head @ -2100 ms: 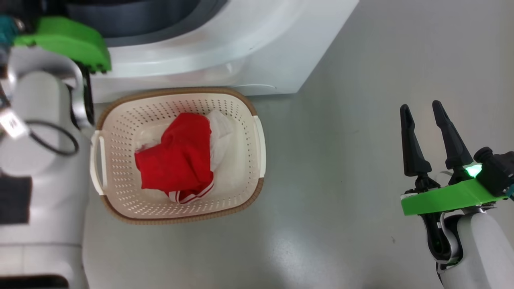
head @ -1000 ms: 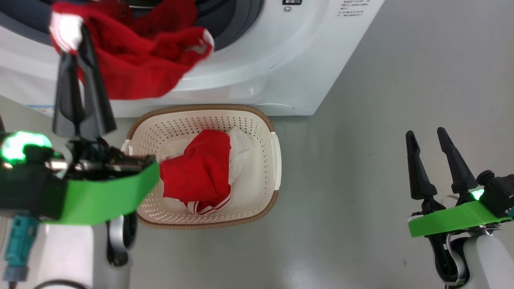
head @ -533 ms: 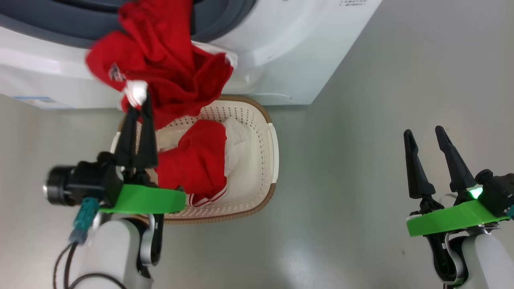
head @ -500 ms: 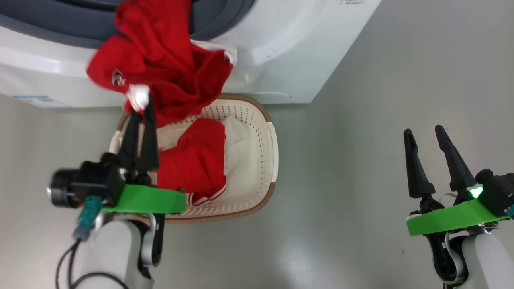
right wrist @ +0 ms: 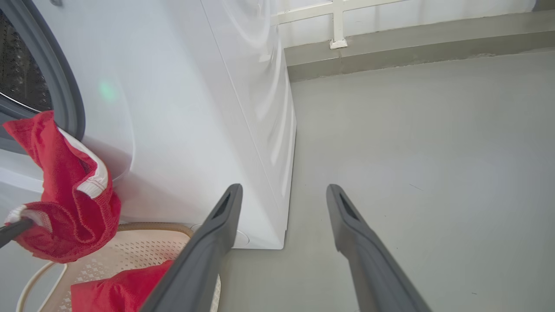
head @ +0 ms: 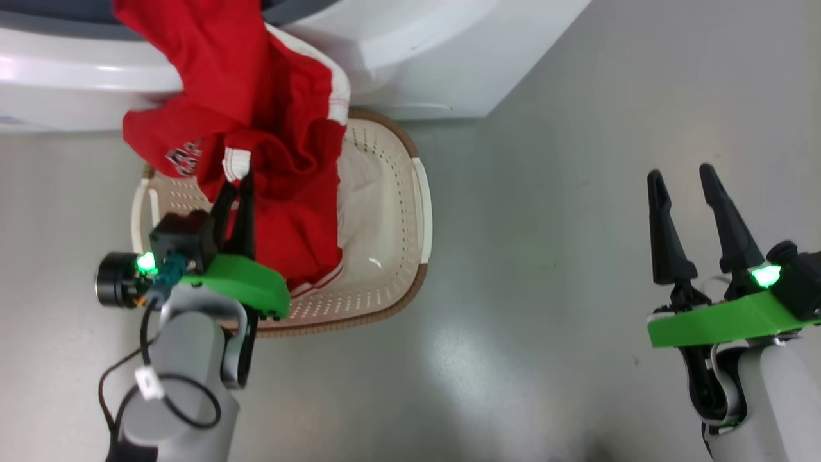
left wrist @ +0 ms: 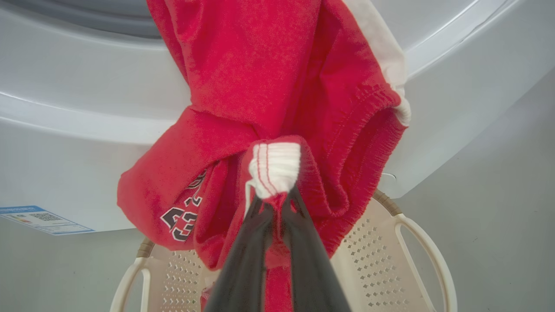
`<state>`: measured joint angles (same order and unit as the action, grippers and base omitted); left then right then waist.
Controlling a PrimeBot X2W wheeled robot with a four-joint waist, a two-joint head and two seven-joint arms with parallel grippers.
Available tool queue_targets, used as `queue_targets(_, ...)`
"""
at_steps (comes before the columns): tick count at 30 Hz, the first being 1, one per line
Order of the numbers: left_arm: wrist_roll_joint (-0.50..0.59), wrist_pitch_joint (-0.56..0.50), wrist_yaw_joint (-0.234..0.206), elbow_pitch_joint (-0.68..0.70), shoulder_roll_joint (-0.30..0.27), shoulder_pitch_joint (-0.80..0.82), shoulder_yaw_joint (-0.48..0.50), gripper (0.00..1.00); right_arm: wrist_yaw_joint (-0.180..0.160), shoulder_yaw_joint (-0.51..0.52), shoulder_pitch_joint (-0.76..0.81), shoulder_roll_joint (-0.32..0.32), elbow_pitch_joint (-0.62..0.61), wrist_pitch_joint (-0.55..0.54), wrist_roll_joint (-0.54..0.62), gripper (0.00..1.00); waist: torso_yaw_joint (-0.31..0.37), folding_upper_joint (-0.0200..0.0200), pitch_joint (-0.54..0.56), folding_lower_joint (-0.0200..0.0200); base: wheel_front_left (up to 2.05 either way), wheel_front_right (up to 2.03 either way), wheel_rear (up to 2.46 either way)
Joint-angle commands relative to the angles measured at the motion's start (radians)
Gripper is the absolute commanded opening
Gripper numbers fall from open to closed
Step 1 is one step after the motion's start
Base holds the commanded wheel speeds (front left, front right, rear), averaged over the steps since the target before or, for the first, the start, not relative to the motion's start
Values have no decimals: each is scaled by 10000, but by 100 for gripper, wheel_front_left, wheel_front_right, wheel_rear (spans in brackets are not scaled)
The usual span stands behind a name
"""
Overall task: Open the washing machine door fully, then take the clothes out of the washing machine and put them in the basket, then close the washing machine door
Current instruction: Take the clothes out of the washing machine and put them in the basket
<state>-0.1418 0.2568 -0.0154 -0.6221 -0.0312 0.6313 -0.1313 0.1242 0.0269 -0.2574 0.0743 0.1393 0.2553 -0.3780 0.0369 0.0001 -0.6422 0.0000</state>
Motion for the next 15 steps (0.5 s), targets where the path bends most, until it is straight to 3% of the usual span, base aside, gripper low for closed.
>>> queue_targets(1, 56, 49, 59, -122, -191, 158, 255, 6, 65, -169, -42, -15, -289, 65, 33, 100, 124, -1, -375, 0, 0, 0, 0)
queue_targets(5, 170, 49, 168, -1154, -191, 939, 262, 9, 65, -193, -214, -65, -366, 65, 55, 100, 187, -1, -747, 0, 0, 0, 0)
queue_targets(6, 169, 49, 185, -1397, -191, 1131, 307, 15, 65, -197, -263, -75, -382, 65, 59, 100, 203, -1, -828, 0, 0, 0, 0)
queue_targets(9, 208, 49, 238, -2111, -196, 1673, 443, 37, 65, -205, -381, -99, -413, 65, 72, 100, 244, -1, -1000, 0, 0, 0, 0)
queue_targets(10, 220, 49, 257, -2321, -204, 1829, 488, 53, 65, -212, -406, -107, -416, 65, 77, 100, 259, -1, -1035, 0, 0, 0, 0)
queue_targets(11, 237, 49, 271, -2471, -214, 1979, 528, 78, 65, -219, -429, -114, -419, 65, 81, 100, 275, -1, -1068, 0, 0, 0, 0)
queue_targets(14, 286, 49, 284, -2728, -213, 2288, 630, 100, 65, -219, -477, -134, -426, 65, 92, 100, 301, -1, -1134, 0, 0, 0, 0)
queue_targets(15, 301, 49, 290, -2780, -213, 2355, 662, 100, 65, -217, -490, -139, -428, 65, 92, 100, 307, -1, -1153, 0, 0, 0, 0)
